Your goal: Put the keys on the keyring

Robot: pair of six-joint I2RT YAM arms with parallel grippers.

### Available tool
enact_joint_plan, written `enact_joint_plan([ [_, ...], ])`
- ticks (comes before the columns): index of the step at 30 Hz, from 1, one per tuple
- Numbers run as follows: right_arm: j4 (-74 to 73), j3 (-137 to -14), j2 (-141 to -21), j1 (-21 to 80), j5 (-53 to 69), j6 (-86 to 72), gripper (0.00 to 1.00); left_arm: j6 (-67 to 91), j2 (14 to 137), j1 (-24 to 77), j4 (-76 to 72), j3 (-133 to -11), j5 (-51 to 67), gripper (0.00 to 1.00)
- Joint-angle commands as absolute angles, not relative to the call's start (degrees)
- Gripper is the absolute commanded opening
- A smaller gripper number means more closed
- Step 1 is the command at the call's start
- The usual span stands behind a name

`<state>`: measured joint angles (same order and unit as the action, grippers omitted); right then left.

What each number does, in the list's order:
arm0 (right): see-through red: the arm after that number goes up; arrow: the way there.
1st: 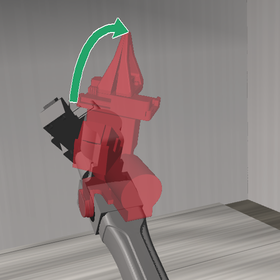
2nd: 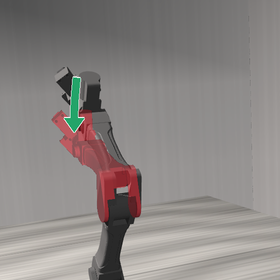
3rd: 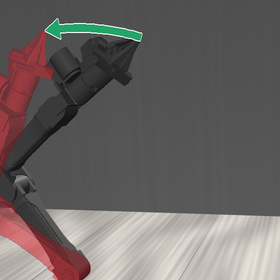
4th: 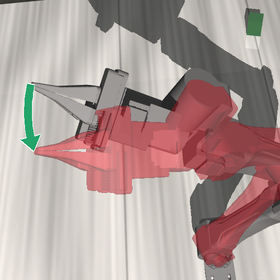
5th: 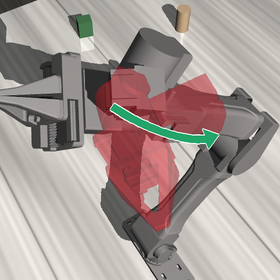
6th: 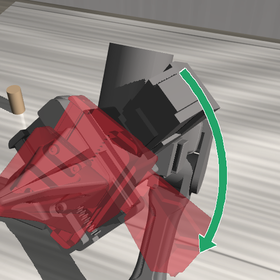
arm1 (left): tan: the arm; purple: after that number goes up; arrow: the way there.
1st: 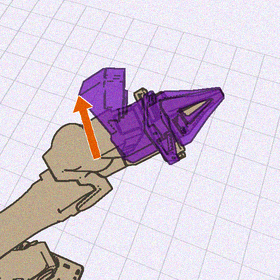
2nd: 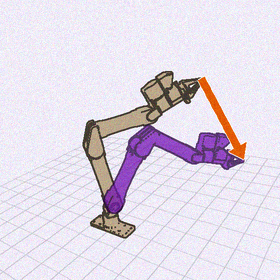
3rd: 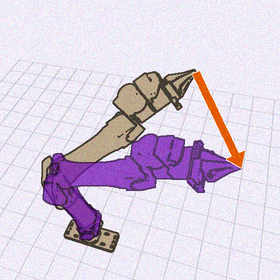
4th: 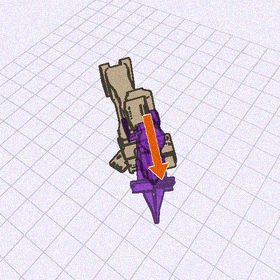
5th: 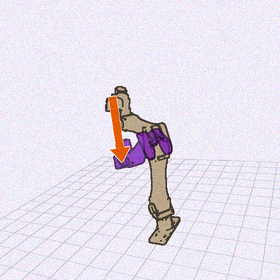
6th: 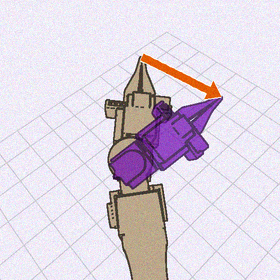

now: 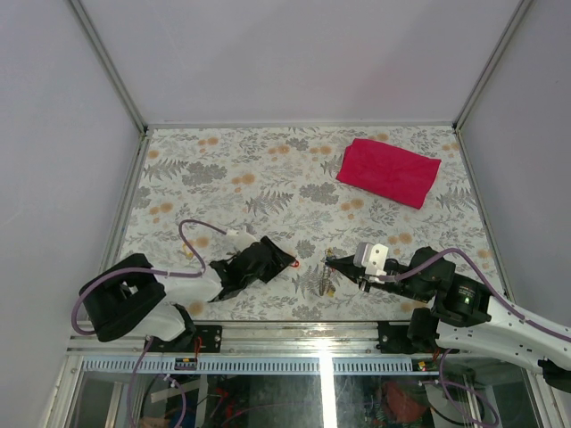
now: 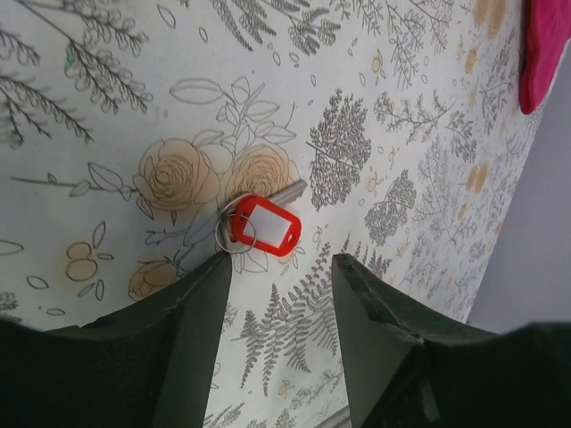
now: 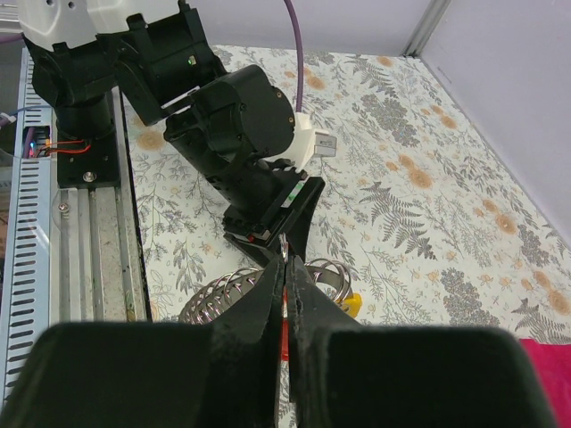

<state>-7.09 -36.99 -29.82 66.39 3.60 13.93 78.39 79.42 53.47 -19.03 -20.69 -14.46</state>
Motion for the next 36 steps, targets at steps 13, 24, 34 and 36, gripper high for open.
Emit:
enact_joint_plan([
  [13, -4.14, -38.16, -29.25, 66.72, 2.75, 13.84, 0.0, 68.05, 83.74, 47.37, -14.04, -22.84, -15.1, 0.51],
  [24, -4.91, -37.88, -28.56, 66.72, 2.2, 13.7, 0.0, 64.85, 85.73, 45.82, -12.74, -24.99, -14.69, 0.51],
  [34, -4.57, -37.35, -28.55, 66.73, 2.37, 13.61, 0.0, 50.04, 85.44, 46.44, 0.92, -32.85, -17.4, 0.54],
  [36, -4.6, -37.39, -28.56, 66.74, 2.44, 13.49, 0.0, 47.63, 86.75, 47.25, 3.47, -35.02, -17.43, 0.54],
])
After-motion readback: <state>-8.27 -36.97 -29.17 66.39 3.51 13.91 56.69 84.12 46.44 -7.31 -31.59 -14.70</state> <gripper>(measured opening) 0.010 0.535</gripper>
